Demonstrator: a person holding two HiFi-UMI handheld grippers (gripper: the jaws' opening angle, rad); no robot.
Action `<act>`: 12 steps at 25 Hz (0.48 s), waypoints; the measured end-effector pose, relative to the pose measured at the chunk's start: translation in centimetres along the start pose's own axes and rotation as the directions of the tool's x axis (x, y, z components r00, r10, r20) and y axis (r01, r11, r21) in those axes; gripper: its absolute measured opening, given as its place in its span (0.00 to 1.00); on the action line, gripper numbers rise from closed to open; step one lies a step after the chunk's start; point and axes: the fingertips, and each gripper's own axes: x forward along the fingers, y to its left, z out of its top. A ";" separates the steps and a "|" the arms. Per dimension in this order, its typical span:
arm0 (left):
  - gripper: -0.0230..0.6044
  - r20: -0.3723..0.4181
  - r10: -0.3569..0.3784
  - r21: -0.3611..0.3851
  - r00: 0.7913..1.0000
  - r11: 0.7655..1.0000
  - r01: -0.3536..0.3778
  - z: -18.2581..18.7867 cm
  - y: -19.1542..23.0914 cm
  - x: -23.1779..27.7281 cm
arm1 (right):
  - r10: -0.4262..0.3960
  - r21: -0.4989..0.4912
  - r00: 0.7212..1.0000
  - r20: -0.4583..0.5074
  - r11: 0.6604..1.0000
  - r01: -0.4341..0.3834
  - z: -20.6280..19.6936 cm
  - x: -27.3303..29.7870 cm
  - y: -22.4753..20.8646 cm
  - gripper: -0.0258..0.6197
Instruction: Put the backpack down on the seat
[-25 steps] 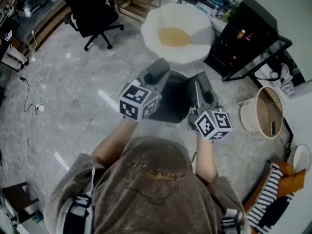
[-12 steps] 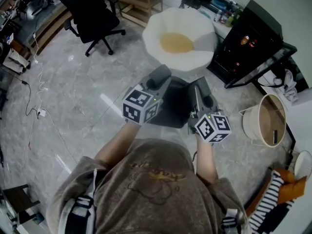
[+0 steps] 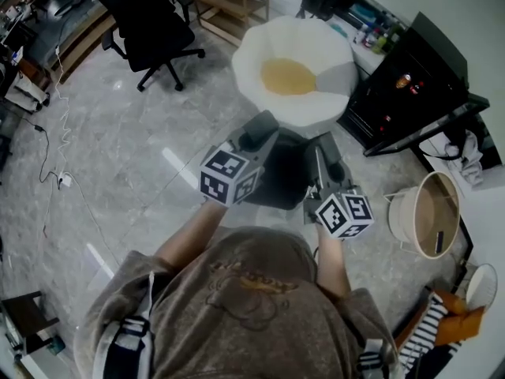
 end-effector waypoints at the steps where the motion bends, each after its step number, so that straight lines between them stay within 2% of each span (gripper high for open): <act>1: 0.09 -0.003 0.000 -0.001 1.000 1.000 0.000 0.2 0.3 0.7 | 0.006 0.003 1.000 -0.002 1.000 -0.006 0.2 0.5 -0.6 0.08; 12: 0.09 0.004 0.060 -0.022 0.998 0.998 -0.060 3.4 3.4 8.0 | 0.089 0.001 0.995 -0.045 0.996 -0.089 3.9 6.5 -6.6 0.08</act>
